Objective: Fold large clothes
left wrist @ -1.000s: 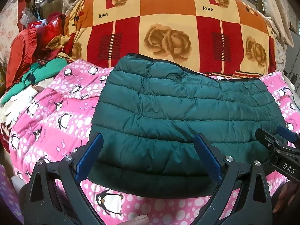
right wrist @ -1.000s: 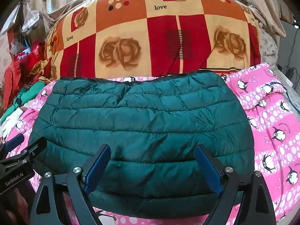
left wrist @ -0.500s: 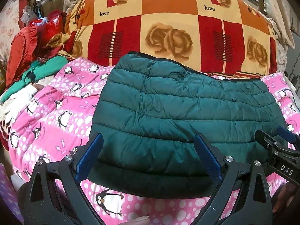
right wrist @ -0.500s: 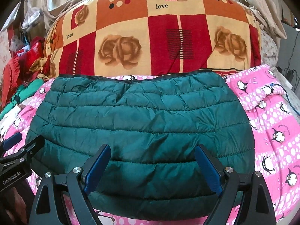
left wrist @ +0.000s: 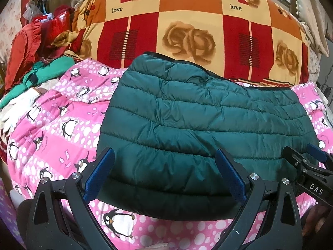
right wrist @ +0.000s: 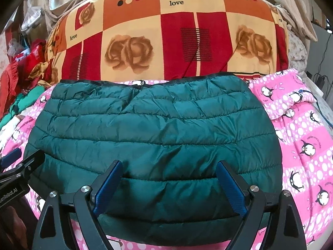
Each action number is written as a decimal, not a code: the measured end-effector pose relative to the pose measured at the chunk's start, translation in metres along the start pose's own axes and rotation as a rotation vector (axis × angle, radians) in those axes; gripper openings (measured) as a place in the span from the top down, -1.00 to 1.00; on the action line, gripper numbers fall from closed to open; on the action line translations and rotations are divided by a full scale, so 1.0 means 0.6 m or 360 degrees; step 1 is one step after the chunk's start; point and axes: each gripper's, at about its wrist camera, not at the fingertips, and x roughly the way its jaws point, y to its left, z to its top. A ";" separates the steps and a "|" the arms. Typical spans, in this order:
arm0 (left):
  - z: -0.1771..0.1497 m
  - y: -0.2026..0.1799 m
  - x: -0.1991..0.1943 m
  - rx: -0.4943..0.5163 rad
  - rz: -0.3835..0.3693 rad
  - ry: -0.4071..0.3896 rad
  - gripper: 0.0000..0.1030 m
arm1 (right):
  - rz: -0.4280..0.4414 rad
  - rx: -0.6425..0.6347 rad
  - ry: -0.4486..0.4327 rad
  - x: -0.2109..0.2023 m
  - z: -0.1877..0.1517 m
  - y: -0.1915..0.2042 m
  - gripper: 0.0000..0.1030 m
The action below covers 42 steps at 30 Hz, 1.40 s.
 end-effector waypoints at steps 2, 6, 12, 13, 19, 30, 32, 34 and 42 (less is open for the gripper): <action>0.001 0.000 0.001 -0.0001 -0.0005 0.0005 -0.90 | 0.0001 0.0003 0.0007 0.001 0.000 -0.002 -0.74; 0.001 0.000 0.001 0.0000 -0.0007 0.0003 -0.90 | -0.0002 0.0000 0.0001 0.001 0.001 -0.001 -0.74; 0.003 -0.001 -0.003 0.0002 -0.0012 -0.0008 -0.90 | -0.0003 -0.0006 -0.0005 0.000 0.003 -0.001 -0.74; 0.004 -0.001 -0.004 0.0002 -0.0012 -0.0010 -0.90 | -0.0004 -0.0005 -0.0004 -0.001 0.003 -0.001 -0.74; 0.005 -0.004 -0.005 0.0011 -0.0011 -0.0012 -0.90 | -0.0004 -0.0004 -0.0005 -0.001 0.003 0.000 -0.74; 0.005 -0.007 -0.004 0.0026 -0.0005 -0.0009 -0.90 | -0.0002 -0.0003 -0.0002 -0.001 0.003 -0.001 -0.74; 0.005 -0.007 -0.004 0.0027 -0.0005 -0.0009 -0.90 | 0.0001 0.0000 0.0000 -0.001 0.005 -0.001 -0.74; 0.005 -0.008 -0.003 0.0024 -0.0007 -0.0006 -0.90 | 0.0000 0.0002 0.0001 -0.001 0.006 -0.001 -0.74; 0.004 -0.004 0.002 0.0022 -0.0012 0.0011 -0.90 | 0.0001 0.0004 0.0001 -0.001 0.006 0.000 -0.74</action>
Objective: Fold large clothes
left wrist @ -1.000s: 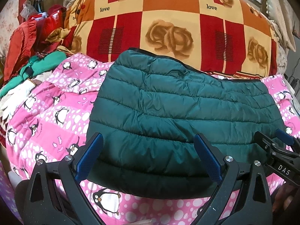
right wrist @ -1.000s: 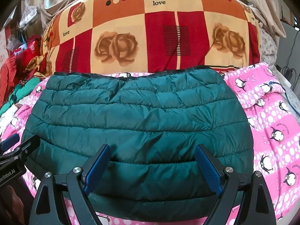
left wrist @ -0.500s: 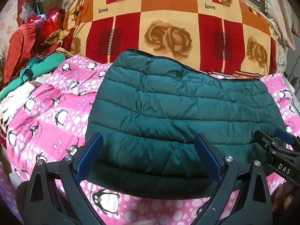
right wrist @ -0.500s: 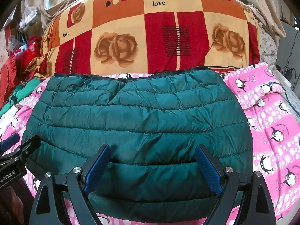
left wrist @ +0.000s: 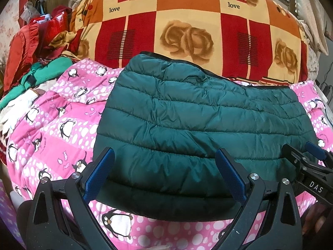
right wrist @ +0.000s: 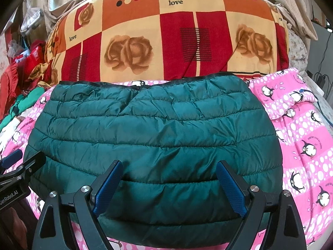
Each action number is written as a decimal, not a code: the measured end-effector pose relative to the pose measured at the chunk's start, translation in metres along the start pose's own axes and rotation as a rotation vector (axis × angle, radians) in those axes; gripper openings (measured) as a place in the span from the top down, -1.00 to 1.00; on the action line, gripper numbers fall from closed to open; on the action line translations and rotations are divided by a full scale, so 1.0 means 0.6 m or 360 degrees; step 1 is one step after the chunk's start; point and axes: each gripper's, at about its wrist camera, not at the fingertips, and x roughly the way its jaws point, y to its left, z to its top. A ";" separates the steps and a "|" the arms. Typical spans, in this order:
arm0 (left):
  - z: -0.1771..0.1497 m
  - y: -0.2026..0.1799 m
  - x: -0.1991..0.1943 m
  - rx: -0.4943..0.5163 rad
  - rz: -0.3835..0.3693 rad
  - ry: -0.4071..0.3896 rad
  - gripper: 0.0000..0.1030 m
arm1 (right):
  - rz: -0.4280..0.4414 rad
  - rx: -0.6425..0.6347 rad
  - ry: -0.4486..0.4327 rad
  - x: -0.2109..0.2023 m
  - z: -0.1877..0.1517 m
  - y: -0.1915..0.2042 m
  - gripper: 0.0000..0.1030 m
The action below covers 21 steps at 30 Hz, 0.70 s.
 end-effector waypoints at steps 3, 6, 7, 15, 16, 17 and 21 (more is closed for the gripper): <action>0.000 0.000 0.000 0.0001 0.0000 0.0000 -0.90 | 0.0000 -0.0001 -0.0001 0.001 0.000 -0.001 -0.74; 0.000 -0.001 0.001 0.0003 -0.0001 0.0003 -0.90 | -0.0002 -0.0002 -0.0002 0.001 0.000 -0.001 -0.74; 0.000 -0.001 0.001 0.0005 0.0000 0.0005 -0.90 | -0.0001 -0.0003 -0.0001 0.001 0.000 -0.001 -0.74; 0.003 0.001 0.001 0.0011 -0.0011 -0.0023 -0.90 | -0.0001 -0.0002 0.0001 0.001 0.001 0.000 -0.74; 0.003 0.002 0.000 0.0020 -0.0006 -0.0037 -0.90 | -0.0001 0.0000 0.0000 0.002 0.000 0.000 -0.74; 0.003 0.001 -0.001 0.0026 -0.0004 -0.0045 -0.90 | -0.0002 0.0000 0.0000 0.002 0.000 0.000 -0.74; 0.009 0.007 -0.005 0.0040 0.0006 -0.0099 -0.90 | -0.0005 -0.0003 0.0006 0.007 0.002 -0.004 -0.74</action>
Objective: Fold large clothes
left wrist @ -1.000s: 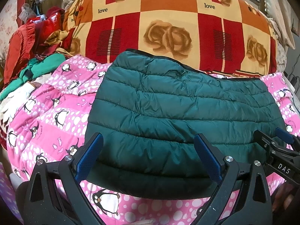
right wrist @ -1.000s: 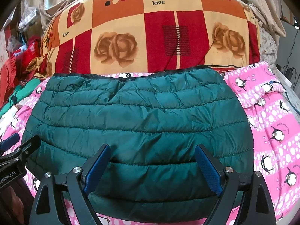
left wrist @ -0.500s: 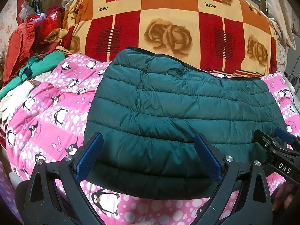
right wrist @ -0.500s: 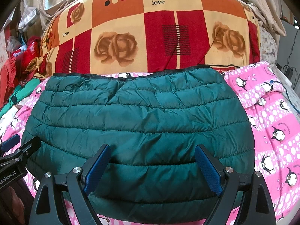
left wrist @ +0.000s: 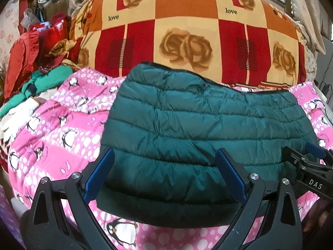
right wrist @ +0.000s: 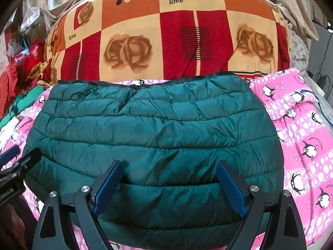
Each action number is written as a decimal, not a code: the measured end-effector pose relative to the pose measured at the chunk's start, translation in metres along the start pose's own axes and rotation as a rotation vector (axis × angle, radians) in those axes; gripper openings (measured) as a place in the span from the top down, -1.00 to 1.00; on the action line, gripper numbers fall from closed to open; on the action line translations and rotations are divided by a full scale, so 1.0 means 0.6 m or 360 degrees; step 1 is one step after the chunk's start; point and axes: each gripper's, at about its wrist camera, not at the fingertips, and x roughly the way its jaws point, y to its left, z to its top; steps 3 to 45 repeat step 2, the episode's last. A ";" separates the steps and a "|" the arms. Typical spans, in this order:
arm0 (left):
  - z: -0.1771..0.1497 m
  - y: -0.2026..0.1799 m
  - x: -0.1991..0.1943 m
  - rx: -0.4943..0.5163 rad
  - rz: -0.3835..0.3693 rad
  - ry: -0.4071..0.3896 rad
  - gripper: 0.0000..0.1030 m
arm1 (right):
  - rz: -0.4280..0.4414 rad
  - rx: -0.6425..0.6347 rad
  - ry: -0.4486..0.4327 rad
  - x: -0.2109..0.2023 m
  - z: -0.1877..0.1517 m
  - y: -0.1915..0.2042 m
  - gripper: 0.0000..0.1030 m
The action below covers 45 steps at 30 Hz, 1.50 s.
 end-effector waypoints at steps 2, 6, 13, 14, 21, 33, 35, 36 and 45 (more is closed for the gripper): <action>0.005 0.006 0.002 -0.0007 -0.0010 0.0005 -0.90 | -0.0003 0.0005 0.0001 0.003 0.004 -0.006 -0.74; 0.005 0.006 0.002 -0.0007 -0.0010 0.0005 -0.90 | -0.0003 0.0005 0.0001 0.003 0.004 -0.006 -0.74; 0.005 0.006 0.002 -0.0007 -0.0010 0.0005 -0.90 | -0.0003 0.0005 0.0001 0.003 0.004 -0.006 -0.74; 0.005 0.006 0.002 -0.0007 -0.0010 0.0005 -0.90 | -0.0003 0.0005 0.0001 0.003 0.004 -0.006 -0.74; 0.005 0.006 0.002 -0.0007 -0.0010 0.0005 -0.90 | -0.0003 0.0005 0.0001 0.003 0.004 -0.006 -0.74; 0.005 0.006 0.002 -0.0007 -0.0010 0.0005 -0.90 | -0.0003 0.0005 0.0001 0.003 0.004 -0.006 -0.74; 0.005 0.006 0.002 -0.0007 -0.0010 0.0005 -0.90 | -0.0003 0.0005 0.0001 0.003 0.004 -0.006 -0.74; 0.005 0.006 0.002 -0.0007 -0.0010 0.0005 -0.90 | -0.0003 0.0005 0.0001 0.003 0.004 -0.006 -0.74; 0.005 0.006 0.002 -0.0007 -0.0010 0.0005 -0.90 | -0.0003 0.0005 0.0001 0.003 0.004 -0.006 -0.74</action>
